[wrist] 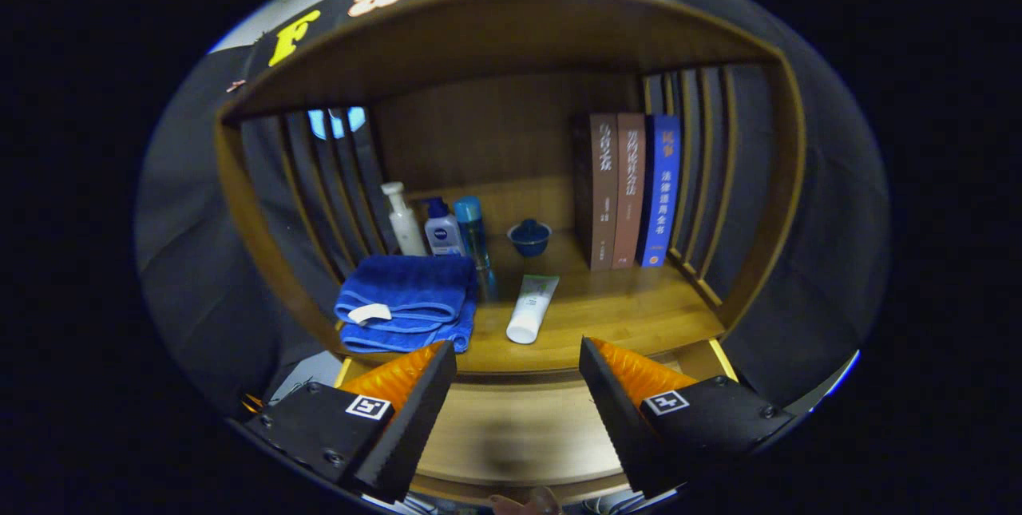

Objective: Pull open the drawer, take out the items inside it, and place them on the countertop above the cabinet.

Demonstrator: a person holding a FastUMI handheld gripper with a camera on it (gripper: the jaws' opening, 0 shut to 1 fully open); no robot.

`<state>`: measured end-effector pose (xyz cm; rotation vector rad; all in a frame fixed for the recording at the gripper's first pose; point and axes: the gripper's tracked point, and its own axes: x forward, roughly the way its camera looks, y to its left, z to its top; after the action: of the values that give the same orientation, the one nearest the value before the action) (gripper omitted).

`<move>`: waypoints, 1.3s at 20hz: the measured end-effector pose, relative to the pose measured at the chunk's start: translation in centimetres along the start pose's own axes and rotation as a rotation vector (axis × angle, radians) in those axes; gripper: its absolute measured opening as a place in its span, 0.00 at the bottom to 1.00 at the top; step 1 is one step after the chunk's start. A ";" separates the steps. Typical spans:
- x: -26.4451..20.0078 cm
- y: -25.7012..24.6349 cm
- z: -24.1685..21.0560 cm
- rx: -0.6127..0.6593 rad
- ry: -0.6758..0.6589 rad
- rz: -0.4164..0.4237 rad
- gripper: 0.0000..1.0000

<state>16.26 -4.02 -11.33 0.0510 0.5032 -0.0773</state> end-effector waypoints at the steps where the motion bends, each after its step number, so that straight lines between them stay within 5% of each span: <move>1: -1.8 0.1 -0.4 0.003 -0.037 0.006 0.99; 9: -11.1 -0.5 -11.1 0.003 -0.146 0.037 0.99; 15: -9.9 -2.1 -19.4 0.010 -0.079 0.012 0.99; 26: -5.7 -2.5 -23.0 0.024 -0.051 0.007 0.99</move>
<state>0.00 -4.57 -28.80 0.0743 0.4510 -0.0776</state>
